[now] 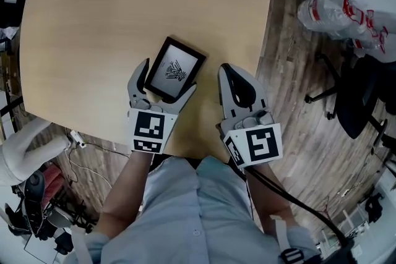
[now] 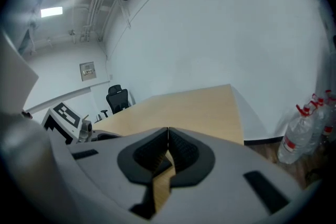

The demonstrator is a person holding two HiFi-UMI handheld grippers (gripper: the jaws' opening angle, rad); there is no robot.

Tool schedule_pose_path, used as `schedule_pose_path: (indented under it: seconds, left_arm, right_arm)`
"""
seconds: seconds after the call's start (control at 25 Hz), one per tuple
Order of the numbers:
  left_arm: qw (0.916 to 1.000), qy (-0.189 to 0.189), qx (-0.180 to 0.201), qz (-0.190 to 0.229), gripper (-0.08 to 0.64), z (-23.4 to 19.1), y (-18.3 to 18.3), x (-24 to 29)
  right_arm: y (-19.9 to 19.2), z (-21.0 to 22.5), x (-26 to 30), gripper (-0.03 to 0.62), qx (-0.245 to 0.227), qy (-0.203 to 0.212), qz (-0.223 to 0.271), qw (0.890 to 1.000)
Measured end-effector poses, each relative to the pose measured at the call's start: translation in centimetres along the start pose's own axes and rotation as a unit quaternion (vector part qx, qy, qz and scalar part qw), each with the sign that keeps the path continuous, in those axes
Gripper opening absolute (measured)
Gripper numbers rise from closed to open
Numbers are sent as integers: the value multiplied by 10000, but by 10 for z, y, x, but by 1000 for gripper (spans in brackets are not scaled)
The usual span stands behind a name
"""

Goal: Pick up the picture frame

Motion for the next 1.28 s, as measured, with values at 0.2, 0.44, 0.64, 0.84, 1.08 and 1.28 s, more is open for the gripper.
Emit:
schedule_pose_path:
  seconds: [0.2,0.44,0.64,0.84,1.08,1.28]
  left_arm:
    - [9992,43,63,-385,532,3,-17,12]
    - [9987,176,157,-450,543,-2,-19,17]
    - [9983,164,145,-537,543,-5,-20,14]
    - [9977,98,189,-641,541,-4,-21,13]
    - [9967,46,210,-782,513,-2,-21,12]
    - [9964,62,85,-845,497,-5,-19,12]
  right_arm:
    - [-3,10,-1,3,134,-61,15,9999]
    - [-5,15,1,3,260,-78,-11,9996]
    - [-9,13,4,3,363,-36,-50,9993]
    - [-8,12,5,3,396,22,-36,9992]
    - [-9,17,0,2,433,4,-31,9991]
    - [-9,20,1,3,459,-4,-30,9989]
Point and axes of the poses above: the fingertips, and each gripper's own axes: x forward along the fingers, z to its right, y out of its top, the point moved 2 cm from there along -x, backward along the fingers, and after that the axes turned 8 degrees about -x, right-handed, at the moved point
